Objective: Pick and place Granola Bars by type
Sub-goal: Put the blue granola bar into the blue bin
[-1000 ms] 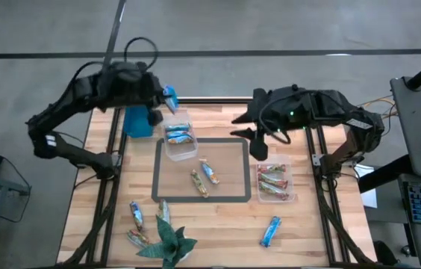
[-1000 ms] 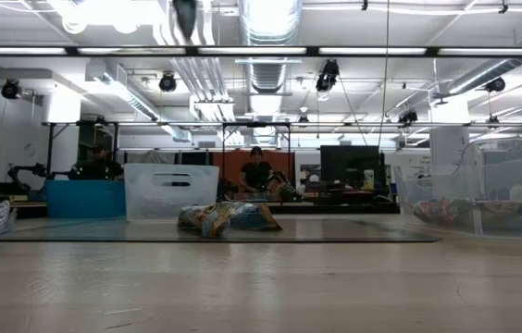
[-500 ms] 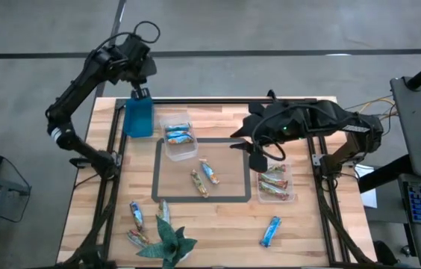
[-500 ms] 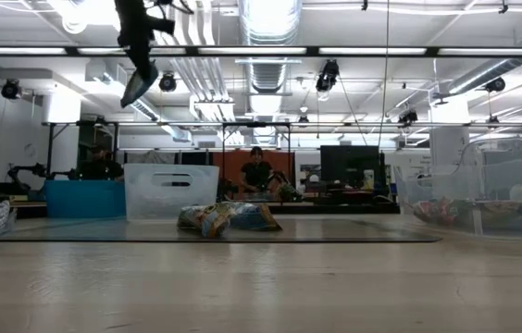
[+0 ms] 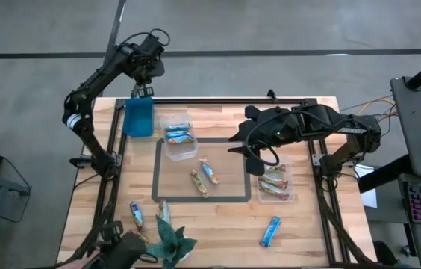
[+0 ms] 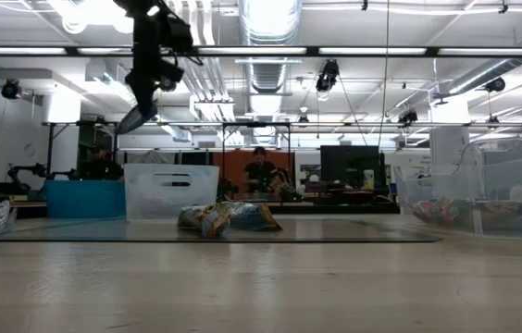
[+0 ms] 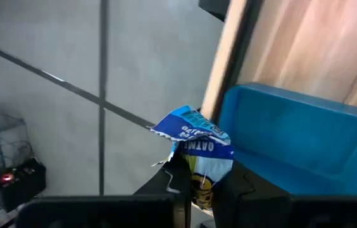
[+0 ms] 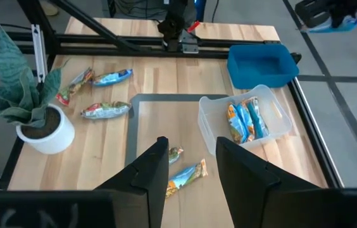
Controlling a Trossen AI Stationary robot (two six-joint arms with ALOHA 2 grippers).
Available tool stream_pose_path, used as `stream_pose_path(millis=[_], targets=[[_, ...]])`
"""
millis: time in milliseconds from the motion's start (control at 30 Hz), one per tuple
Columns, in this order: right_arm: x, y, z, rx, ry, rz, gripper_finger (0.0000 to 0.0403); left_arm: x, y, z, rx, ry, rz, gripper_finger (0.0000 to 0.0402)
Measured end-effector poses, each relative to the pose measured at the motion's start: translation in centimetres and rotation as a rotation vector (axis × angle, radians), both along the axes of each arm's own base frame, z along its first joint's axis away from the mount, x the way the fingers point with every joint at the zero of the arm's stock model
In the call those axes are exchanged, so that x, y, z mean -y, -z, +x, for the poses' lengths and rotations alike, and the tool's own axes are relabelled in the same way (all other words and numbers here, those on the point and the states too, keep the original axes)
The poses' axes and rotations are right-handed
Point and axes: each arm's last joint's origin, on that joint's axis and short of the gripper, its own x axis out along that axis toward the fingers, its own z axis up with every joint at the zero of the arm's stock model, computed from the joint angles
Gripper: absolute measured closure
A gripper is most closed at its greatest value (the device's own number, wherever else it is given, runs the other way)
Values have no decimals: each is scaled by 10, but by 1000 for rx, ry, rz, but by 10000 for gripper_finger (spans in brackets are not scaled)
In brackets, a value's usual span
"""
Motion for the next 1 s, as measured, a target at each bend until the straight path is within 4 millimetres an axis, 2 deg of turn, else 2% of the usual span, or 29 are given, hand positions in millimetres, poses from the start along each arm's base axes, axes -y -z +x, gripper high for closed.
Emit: stream_pose_path(millis=[167, 400, 600, 867, 1000], targets=[[-2, 2, 0, -7, -10, -6, 284, 1, 31, -6, 9, 2, -86, 389], [-2, 1, 2, 12, -10, -1, 277, 11, 61, -5, -34, 95, -42, 389], [-3, 0, 5, 48, -17, -6, 273, 17, 61, 0, -8, 70, -44, 389], [-3, 0, 5, 47, -18, -5, 281, 35, 64, 12, -57, 72, -60, 389], [-3, 1, 5, 45, -20, -4, 285, 48, 84, 13, -116, 60, -112, 389]])
